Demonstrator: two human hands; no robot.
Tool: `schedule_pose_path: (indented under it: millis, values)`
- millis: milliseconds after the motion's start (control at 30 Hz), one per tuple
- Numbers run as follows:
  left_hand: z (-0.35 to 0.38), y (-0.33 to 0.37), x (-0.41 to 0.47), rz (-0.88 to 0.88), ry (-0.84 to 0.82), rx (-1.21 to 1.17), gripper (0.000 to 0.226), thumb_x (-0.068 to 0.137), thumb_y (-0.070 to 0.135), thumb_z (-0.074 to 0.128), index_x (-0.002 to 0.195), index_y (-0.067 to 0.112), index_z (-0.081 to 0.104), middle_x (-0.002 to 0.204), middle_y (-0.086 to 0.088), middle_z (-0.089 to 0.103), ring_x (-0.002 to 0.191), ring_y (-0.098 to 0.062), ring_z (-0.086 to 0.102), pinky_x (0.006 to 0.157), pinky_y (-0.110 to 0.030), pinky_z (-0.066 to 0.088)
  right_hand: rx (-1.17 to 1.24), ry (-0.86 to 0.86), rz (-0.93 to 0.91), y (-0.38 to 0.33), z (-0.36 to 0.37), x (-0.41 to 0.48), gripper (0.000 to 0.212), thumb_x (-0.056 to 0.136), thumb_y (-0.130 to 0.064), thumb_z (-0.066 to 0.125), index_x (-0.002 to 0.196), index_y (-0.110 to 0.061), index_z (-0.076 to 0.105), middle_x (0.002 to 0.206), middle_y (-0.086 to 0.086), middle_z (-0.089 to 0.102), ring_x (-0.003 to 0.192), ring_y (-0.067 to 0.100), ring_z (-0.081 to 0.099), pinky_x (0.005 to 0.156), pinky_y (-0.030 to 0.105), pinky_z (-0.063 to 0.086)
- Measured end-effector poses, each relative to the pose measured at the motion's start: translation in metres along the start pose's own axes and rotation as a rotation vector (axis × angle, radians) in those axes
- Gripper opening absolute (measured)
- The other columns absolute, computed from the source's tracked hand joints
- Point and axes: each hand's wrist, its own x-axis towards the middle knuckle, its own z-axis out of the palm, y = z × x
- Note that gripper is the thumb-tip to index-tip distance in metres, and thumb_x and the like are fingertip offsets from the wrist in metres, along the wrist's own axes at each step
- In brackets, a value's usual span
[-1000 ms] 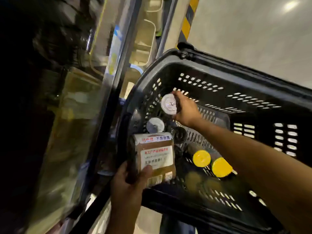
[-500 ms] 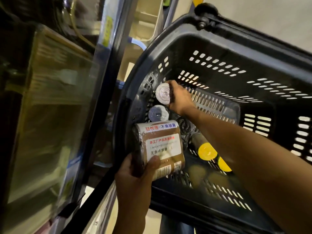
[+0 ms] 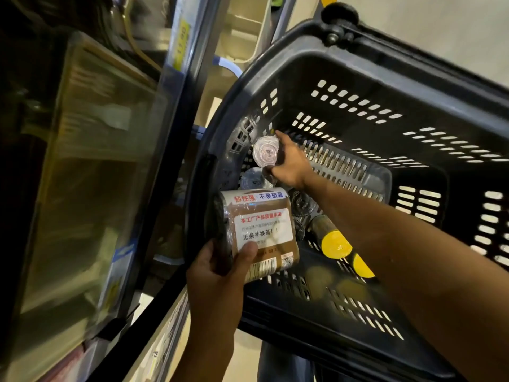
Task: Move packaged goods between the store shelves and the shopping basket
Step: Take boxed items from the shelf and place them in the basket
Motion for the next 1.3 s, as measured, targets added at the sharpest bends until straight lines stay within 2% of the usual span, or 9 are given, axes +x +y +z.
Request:
schedule_pose_path:
  millis: [233,433,600,667,733,833,1000,1100,1300]
  values:
    - [-0.001,0.014,-0.008,0.045,0.033,-0.010,0.019,0.077,0.022,0.073,0.095,0.027,0.067,0.100,0.001,0.073,0.095,-0.020,0.069,0.088,-0.044,0.054,-0.367,0.049,-0.078,-0.018,-0.035,-0.056,0.061,0.090,-0.033,0.058,0.143,-0.017,0.031,0.144,0.008,0.040,0.130,0.026,0.040,0.106,0.039,0.035]
    - [-0.005,0.040,-0.038,0.074,0.072,-0.080,0.012,0.080,0.014,0.073,0.086,0.020,0.065,0.096,-0.010,0.071,0.079,-0.024,0.069,0.077,-0.037,0.056,-0.548,0.026,-0.127,-0.044,-0.085,-0.137,0.052,0.094,-0.036,0.049,0.140,-0.015,0.034,0.137,0.014,0.046,0.123,0.031,0.046,0.100,0.038,0.040]
    - [-0.015,0.058,-0.104,0.134,0.106,-0.105,0.016,0.078,0.015,0.076,0.088,0.018,0.064,0.094,-0.011,0.071,0.085,-0.029,0.069,0.085,-0.047,0.055,-0.595,0.015,-0.250,-0.080,-0.136,-0.230,0.043,0.095,-0.037,0.046,0.130,-0.012,0.042,0.128,0.016,0.053,0.117,0.033,0.051,0.095,0.040,0.044]
    - [-0.021,0.058,-0.139,0.162,0.135,-0.145,0.016,0.077,0.015,0.077,0.089,0.011,0.066,0.088,-0.011,0.071,0.075,-0.024,0.070,0.076,-0.040,0.058,-0.605,0.003,-0.287,-0.093,-0.151,-0.269,0.043,0.095,-0.038,0.046,0.127,-0.010,0.044,0.125,0.016,0.054,0.114,0.034,0.052,0.093,0.040,0.045]
    - [-0.028,0.058,-0.180,0.184,0.157,-0.188,0.013,0.079,0.012,0.075,0.087,0.006,0.066,0.087,-0.015,0.070,0.055,-0.012,0.066,0.056,-0.025,0.056,-0.627,-0.009,-0.340,-0.103,-0.162,-0.311,0.042,0.095,-0.038,0.045,0.126,-0.009,0.045,0.124,0.017,0.055,0.113,0.034,0.053,0.092,0.040,0.045]
    - [-0.045,0.051,-0.245,0.165,0.162,-0.340,0.011,0.080,0.009,0.073,0.086,0.007,0.064,0.086,-0.017,0.070,0.056,-0.016,0.066,0.064,-0.034,0.054,-0.660,-0.058,-0.422,-0.115,-0.169,-0.377,0.046,0.097,-0.036,0.044,0.132,-0.008,0.042,0.127,0.018,0.054,0.116,0.033,0.051,0.092,0.037,0.042]
    - [-0.095,0.016,-0.344,0.200,0.247,-0.577,0.019,0.081,0.010,0.072,0.098,0.005,0.066,0.084,-0.014,0.071,0.072,-0.025,0.068,0.058,-0.029,0.055,-0.721,-0.151,-0.613,-0.137,-0.156,-0.474,0.047,0.095,-0.037,0.048,0.134,-0.011,0.043,0.130,0.014,0.054,0.116,0.031,0.052,0.090,0.035,0.042]
    - [-0.133,-0.014,-0.393,0.231,0.334,-0.725,0.014,0.081,0.007,0.071,0.094,0.010,0.066,0.083,-0.012,0.071,0.072,-0.024,0.068,0.061,-0.030,0.054,-0.785,-0.218,-0.731,-0.155,-0.130,-0.523,0.044,0.095,-0.035,0.050,0.132,-0.012,0.045,0.129,0.012,0.056,0.118,0.029,0.052,0.092,0.033,0.041]
    - [-0.211,-0.109,-0.474,0.236,0.569,-0.964,0.027,0.080,0.011,0.072,0.102,-0.003,0.066,0.079,-0.013,0.072,0.063,-0.021,0.068,0.057,-0.029,0.056,-0.990,-0.402,-0.923,-0.177,-0.037,-0.604,0.052,0.096,-0.044,0.045,0.141,-0.021,0.036,0.140,0.003,0.047,0.125,0.024,0.046,0.099,0.032,0.037]
